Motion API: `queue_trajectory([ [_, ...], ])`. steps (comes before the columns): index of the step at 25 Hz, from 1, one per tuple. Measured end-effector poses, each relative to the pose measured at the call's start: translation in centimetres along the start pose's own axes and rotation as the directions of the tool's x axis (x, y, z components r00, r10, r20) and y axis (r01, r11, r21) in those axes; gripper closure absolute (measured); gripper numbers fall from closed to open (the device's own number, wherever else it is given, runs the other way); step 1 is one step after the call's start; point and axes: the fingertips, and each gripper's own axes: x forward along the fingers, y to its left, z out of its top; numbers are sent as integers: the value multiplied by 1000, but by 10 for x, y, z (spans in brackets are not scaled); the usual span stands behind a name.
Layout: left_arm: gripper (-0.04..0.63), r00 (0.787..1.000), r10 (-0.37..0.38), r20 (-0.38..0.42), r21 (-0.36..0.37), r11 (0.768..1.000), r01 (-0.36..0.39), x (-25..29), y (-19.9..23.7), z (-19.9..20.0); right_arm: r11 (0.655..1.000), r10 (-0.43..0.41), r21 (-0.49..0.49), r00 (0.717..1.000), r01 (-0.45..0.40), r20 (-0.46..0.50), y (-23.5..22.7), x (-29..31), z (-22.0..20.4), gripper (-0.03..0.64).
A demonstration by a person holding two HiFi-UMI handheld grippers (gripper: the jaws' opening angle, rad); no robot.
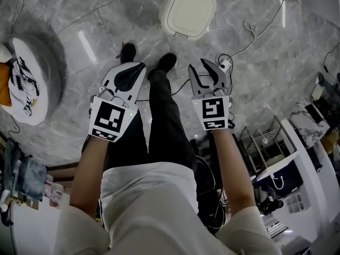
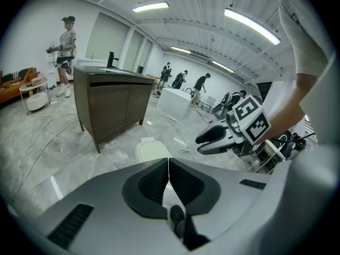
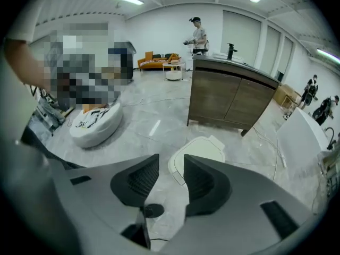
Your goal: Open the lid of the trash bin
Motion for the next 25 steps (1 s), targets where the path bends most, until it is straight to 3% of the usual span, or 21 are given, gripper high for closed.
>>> queue_trajectory([
  [12, 577, 1000, 1, -23, -92, 996, -3, 27, 4, -47, 977, -29, -212, 995, 8, -97, 18, 71, -47, 442],
  [21, 577, 999, -22, -42, -128, 992, 17, 51, -4, -70, 944, -70, -329, 984, 13, -163, 22, 115, -82, 428],
  [25, 577, 999, -24, -39, -144, 989, 18, 61, -3, -76, 945, -66, -327, 981, 3, -181, 23, 132, -97, 426],
])
